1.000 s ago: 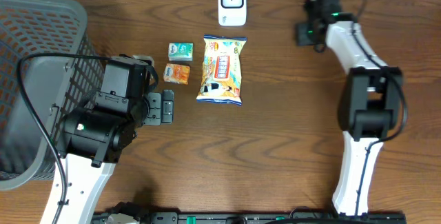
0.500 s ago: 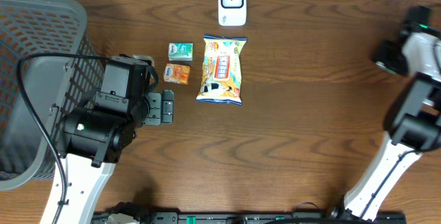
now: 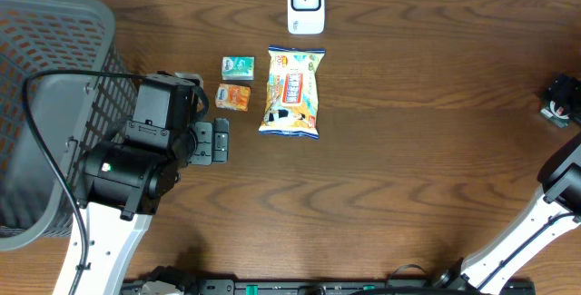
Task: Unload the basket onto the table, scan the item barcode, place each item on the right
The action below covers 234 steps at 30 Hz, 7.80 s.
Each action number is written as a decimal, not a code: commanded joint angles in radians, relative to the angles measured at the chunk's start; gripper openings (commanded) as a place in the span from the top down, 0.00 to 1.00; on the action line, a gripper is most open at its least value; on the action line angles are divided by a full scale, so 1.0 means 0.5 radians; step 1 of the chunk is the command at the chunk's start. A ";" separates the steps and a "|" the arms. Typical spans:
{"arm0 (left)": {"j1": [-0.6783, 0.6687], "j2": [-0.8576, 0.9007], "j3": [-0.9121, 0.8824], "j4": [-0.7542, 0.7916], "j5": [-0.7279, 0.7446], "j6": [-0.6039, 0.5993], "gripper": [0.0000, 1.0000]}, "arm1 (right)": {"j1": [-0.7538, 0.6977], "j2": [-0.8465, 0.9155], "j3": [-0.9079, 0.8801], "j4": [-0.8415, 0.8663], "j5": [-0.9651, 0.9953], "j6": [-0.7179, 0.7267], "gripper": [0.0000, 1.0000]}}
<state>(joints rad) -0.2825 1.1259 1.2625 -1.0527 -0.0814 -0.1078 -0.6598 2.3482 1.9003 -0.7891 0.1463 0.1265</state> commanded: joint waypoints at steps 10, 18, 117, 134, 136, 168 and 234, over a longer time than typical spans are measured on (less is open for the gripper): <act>-0.001 0.008 0.026 -0.011 -0.012 0.002 0.02 | 0.068 -0.359 0.034 -0.099 -0.405 -0.043 0.46; -0.001 0.008 0.026 -0.011 -0.012 0.002 0.02 | 0.192 -0.302 0.031 -0.235 -0.475 0.095 0.95; -0.001 0.008 0.026 -0.011 -0.012 0.002 0.02 | 2.089 -0.338 -0.559 0.273 -0.911 0.592 0.01; -0.001 0.008 0.026 -0.011 -0.012 0.002 0.02 | 2.113 -0.338 -0.610 0.306 -1.014 0.661 0.01; -0.001 0.008 0.026 -0.011 -0.012 0.002 0.02 | 2.120 -0.338 -0.619 0.307 -1.049 0.661 0.01; -0.001 0.008 0.026 -0.011 -0.012 0.002 0.02 | 2.248 -0.338 -0.837 0.472 -1.063 0.761 0.22; -0.001 0.008 0.026 -0.011 -0.012 0.002 0.02 | 1.746 -0.959 -0.901 0.028 -0.905 -0.124 0.21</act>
<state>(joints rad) -0.2825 1.1259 1.2625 -1.0527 -0.0814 -0.1078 0.2405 1.8370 1.4696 -0.7879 -0.0715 0.1925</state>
